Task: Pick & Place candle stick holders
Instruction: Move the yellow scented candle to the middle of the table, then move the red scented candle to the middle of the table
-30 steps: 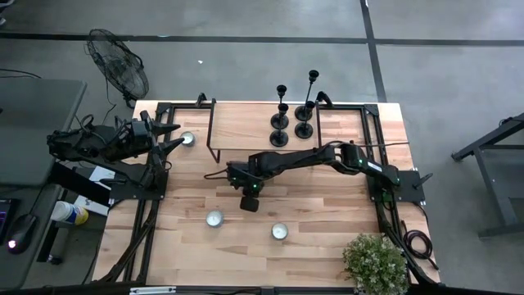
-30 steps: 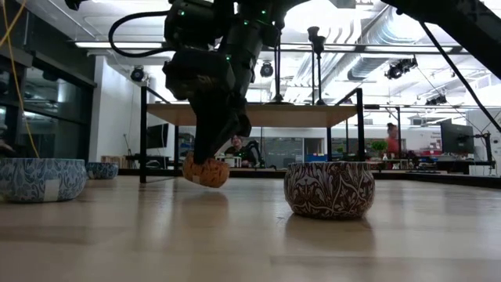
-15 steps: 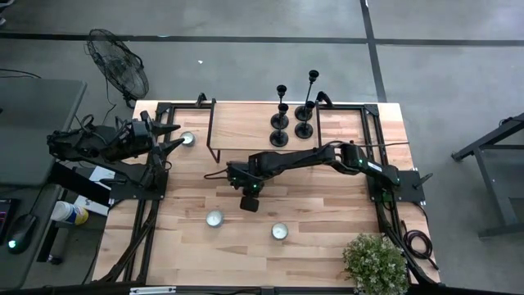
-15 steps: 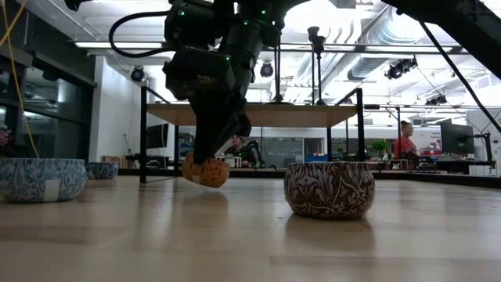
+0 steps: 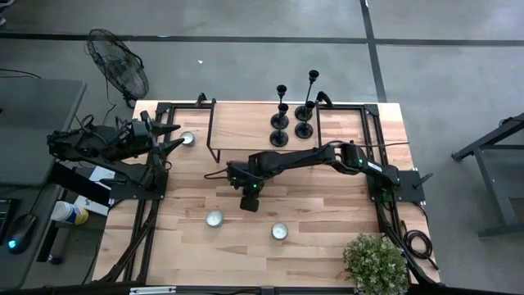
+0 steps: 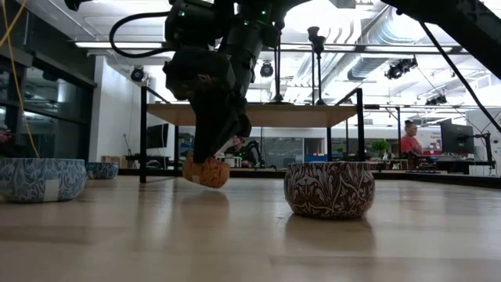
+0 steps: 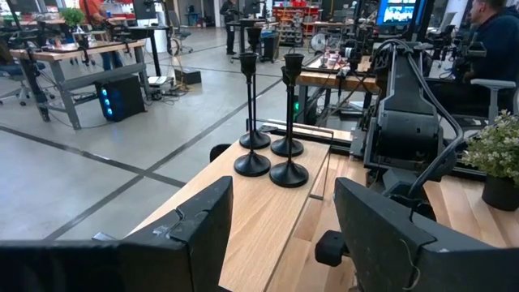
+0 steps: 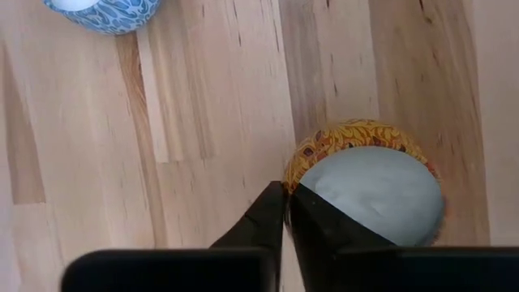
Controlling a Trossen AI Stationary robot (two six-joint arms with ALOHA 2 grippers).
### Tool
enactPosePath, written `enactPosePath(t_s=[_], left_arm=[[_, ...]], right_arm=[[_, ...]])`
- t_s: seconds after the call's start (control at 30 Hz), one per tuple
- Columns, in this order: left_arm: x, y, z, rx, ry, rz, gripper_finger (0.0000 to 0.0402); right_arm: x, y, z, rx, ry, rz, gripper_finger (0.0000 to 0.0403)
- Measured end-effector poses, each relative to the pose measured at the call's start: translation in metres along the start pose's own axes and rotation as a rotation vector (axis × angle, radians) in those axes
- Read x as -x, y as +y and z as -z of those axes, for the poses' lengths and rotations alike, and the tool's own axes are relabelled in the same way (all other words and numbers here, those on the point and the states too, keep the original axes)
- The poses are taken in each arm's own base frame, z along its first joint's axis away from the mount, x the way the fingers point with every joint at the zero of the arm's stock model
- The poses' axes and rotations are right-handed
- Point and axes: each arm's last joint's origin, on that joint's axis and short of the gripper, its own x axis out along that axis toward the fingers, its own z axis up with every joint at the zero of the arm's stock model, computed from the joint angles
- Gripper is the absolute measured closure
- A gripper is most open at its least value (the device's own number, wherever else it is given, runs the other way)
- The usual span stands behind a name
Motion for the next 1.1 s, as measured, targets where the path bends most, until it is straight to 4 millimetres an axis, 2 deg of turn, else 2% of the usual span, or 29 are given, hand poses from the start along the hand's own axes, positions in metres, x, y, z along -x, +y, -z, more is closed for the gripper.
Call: enactPosePath(t_s=[0.2, 0.37, 0.67, 0.9, 1.1], left_arm=[[0.0, 0.0, 0.0, 0.0, 0.0, 0.0, 0.0191], [0.0, 0.0, 0.0, 0.0, 0.0, 0.0, 0.0191], [0.0, 0.0, 0.0, 0.001, 0.0, 0.0, 0.0191], [0.0, 0.0, 0.0, 0.022, 0.0, 0.0, 0.0191], [0.0, 0.0, 0.0, 0.022, 0.0, 0.0, 0.0191]], right_arm=[[0.001, -0.003, -0.001, -0.005, -0.003, 0.0, 0.0315], [0.005, -0.006, -0.002, -0.032, 0.006, -0.02, 0.0286], [0.024, -0.004, -0.006, -0.035, 0.032, -0.021, 0.0284], [0.026, -0.003, 0.007, -0.084, 0.163, 0.01, 0.0284], [0.027, 0.012, 0.013, -0.057, 0.186, 0.019, 0.0284]])
